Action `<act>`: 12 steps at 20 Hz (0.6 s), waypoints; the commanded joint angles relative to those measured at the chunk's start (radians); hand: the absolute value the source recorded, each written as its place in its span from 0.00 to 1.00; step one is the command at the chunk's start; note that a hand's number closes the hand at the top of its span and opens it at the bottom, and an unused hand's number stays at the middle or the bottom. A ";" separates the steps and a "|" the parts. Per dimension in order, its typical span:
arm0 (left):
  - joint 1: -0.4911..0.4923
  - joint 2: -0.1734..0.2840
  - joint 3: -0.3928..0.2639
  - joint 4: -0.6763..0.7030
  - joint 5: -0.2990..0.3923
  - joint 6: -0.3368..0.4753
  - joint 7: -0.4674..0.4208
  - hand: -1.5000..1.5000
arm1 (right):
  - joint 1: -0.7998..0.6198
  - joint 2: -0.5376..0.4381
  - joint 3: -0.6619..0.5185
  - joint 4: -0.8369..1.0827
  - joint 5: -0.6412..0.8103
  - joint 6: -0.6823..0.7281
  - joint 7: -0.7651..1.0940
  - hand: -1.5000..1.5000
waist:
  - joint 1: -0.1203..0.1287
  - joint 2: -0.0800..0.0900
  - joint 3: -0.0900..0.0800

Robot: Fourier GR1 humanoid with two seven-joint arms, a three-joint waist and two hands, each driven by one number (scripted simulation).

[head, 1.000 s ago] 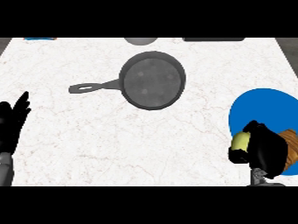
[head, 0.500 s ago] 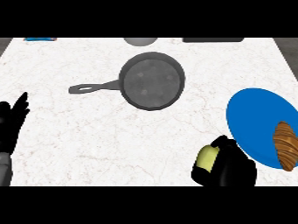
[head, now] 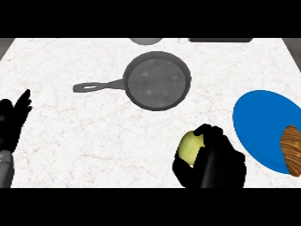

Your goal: Pick the lemon from the plate and place it in the pan

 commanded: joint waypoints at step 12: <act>-0.047 -0.001 0.001 0.029 0.006 -0.017 -0.017 0.50 | -0.423 0.014 -0.343 0.357 -0.284 -0.240 0.177 1.00 | 0.042 0.019 0.003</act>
